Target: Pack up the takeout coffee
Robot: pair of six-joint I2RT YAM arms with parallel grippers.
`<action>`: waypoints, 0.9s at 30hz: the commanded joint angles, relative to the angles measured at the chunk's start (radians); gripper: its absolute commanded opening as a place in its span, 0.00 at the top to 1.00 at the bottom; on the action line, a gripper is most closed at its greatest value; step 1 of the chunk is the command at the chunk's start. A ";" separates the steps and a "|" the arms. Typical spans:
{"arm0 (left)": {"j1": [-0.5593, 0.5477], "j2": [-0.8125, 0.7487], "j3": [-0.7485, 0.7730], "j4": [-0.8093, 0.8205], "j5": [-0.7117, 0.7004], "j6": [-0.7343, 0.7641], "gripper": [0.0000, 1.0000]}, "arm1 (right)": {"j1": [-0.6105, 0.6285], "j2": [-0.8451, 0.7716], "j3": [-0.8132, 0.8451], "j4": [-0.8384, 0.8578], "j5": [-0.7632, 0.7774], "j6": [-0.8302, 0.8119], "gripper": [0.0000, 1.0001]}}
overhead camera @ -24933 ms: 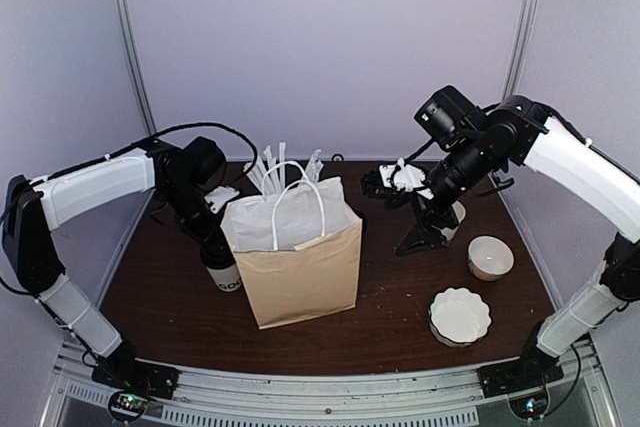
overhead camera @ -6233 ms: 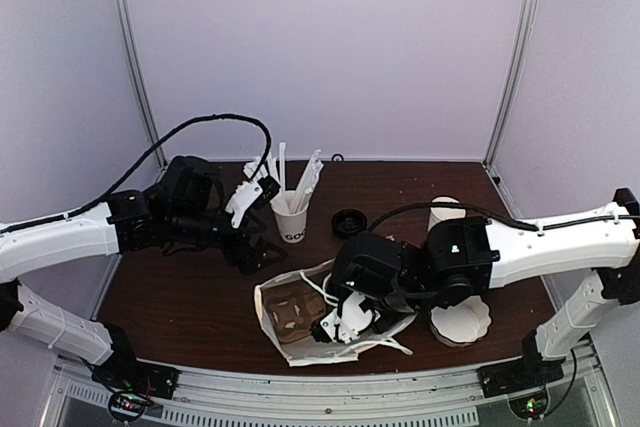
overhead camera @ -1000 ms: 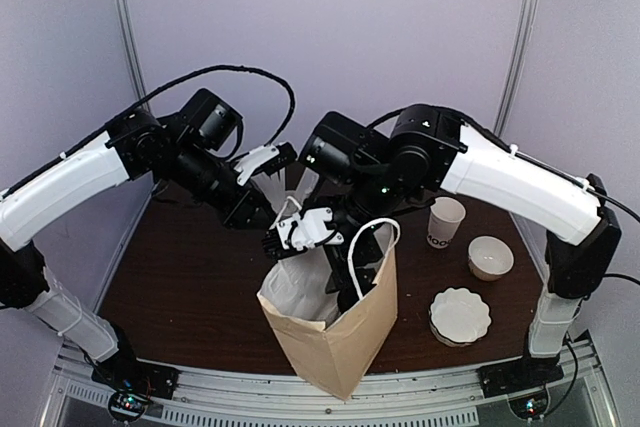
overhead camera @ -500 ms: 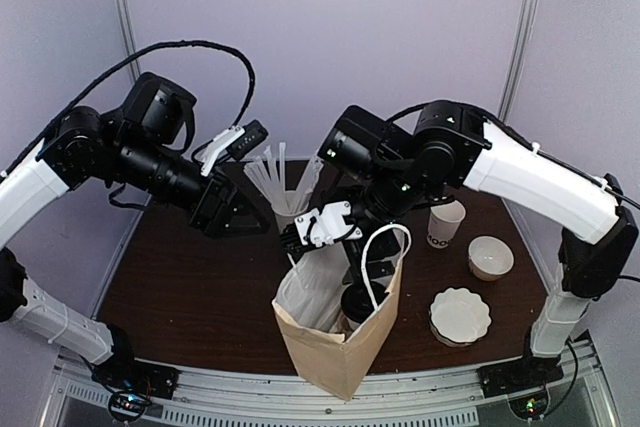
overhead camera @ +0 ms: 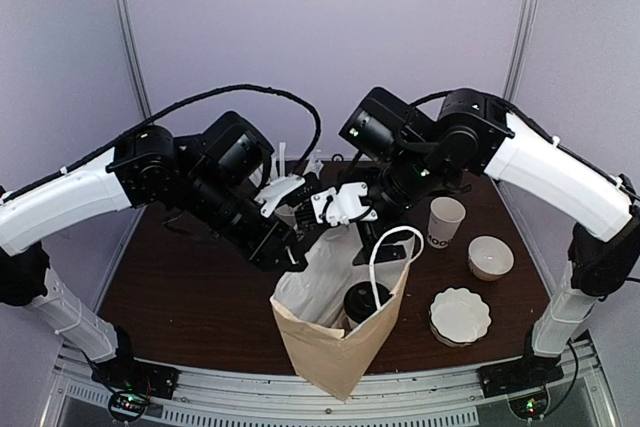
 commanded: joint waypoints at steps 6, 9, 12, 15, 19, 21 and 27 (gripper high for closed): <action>0.008 0.103 0.171 -0.012 -0.047 0.111 0.99 | -0.118 -0.122 0.073 -0.027 -0.091 -0.015 0.01; 0.045 0.135 0.218 -0.052 -0.069 0.187 1.00 | -0.171 -0.154 0.093 -0.036 -0.095 -0.028 0.01; 0.100 0.152 0.247 -0.068 -0.066 0.256 1.00 | -0.255 -0.176 0.092 -0.031 -0.127 -0.024 0.00; 0.155 0.178 0.288 -0.079 -0.046 0.316 1.00 | -0.358 -0.201 0.056 0.011 -0.185 0.010 0.01; 0.233 0.251 0.343 -0.119 0.059 0.362 1.00 | -0.453 -0.233 -0.003 0.039 -0.240 0.034 0.01; 0.254 0.279 0.366 -0.128 0.089 0.376 1.00 | -0.471 -0.252 -0.039 0.060 -0.243 0.040 0.01; 0.274 0.313 0.407 -0.136 0.116 0.384 0.92 | -0.500 -0.268 -0.077 0.071 -0.257 0.054 0.01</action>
